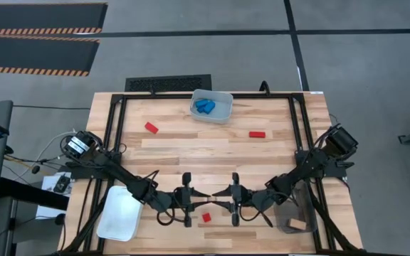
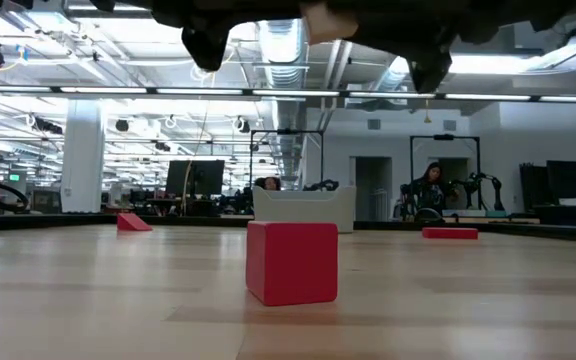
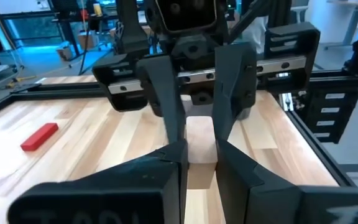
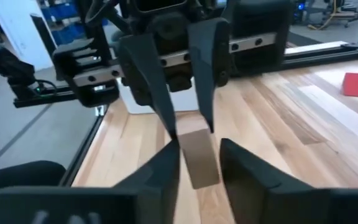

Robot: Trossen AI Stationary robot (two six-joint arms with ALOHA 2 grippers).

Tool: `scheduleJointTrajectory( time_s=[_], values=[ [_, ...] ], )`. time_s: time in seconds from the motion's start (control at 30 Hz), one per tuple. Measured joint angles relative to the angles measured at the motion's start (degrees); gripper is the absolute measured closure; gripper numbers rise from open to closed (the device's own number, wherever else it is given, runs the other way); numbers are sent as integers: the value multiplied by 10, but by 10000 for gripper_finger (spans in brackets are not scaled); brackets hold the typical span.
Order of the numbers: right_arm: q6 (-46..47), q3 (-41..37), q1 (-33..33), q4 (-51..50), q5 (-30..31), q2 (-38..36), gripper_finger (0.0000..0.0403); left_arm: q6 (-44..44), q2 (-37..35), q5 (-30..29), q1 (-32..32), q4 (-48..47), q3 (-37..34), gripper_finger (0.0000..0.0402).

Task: Sort & place blocks by color
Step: Put the brown square block into the transparent black bin

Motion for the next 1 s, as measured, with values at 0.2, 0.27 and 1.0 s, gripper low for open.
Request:
scheduleJointTrajectory(
  time_s=[0.2,0.27,1.0],
  values=[
    [-1,0,1,-7,-6,0,359,-39,0,-6,0,-8,0,339],
    [2,0,4,-43,-6,-13,362,-49,0,-18,0,-23,0,324],
    [471,0,83,-854,-207,-395,349,-82,0,-37,-1,-141,0,225]
  ],
)
